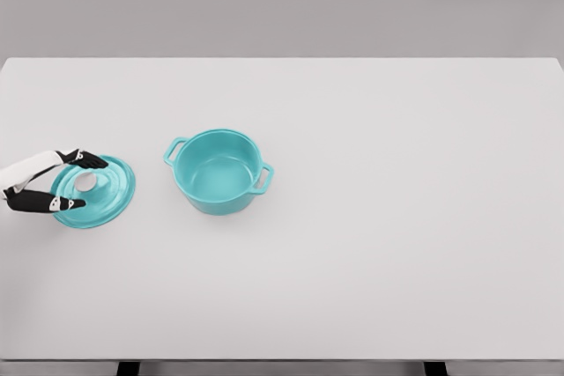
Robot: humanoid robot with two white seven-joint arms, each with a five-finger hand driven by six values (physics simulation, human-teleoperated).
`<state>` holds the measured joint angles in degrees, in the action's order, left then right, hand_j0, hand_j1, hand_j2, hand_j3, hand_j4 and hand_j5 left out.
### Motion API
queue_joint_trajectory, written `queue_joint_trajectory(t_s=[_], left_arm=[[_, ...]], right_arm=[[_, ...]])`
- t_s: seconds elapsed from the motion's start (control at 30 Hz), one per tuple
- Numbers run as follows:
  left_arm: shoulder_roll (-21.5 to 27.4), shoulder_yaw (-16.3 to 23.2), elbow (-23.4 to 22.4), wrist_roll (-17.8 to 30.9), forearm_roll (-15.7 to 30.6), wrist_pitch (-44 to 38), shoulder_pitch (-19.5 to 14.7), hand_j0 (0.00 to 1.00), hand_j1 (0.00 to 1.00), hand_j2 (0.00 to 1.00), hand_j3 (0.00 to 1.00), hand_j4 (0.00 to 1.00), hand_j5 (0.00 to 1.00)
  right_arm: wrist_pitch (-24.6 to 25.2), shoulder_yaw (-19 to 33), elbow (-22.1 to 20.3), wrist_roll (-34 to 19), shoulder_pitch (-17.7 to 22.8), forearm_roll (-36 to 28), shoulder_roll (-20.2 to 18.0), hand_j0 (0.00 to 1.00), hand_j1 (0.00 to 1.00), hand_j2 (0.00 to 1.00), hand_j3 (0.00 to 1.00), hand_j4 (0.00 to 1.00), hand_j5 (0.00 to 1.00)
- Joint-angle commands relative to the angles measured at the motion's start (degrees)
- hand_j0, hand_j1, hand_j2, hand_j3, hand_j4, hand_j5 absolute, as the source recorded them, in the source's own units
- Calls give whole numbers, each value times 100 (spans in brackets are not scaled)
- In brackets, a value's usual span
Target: Cover the pot with left arm
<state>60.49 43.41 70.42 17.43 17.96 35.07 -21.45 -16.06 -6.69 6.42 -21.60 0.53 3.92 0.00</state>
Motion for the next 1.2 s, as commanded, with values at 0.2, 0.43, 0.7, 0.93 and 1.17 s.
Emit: queue_joint_trajectory(t_s=[0.2,0.43,0.7,0.93,1.17], left_arm=[[-72,-8,-63,-12,32,-7,-9,75,75,75,75,75,75],[-81,-8,-160,-21,23,-7,-9,75,75,75,75,75,75],[-90,-8,-204,-21,5,-7,-9,74,74,74,74,74,74],[-116,1,-204,-12,-3,-7,35,65,65,65,65,65,65],[-116,1,-204,-30,-3,-7,79,57,57,57,57,57,57]], right_arm=[[-3,1,0,-2,0,4,0,100,100,100,100,100,100],[-3,1,0,-2,0,4,0,100,100,100,100,100,100],[-3,1,0,-2,0,4,0,100,100,100,100,100,100],[-3,1,0,-2,0,4,0,100,100,100,100,100,100],[-3,1,0,-2,0,4,0,100,100,100,100,100,100]])
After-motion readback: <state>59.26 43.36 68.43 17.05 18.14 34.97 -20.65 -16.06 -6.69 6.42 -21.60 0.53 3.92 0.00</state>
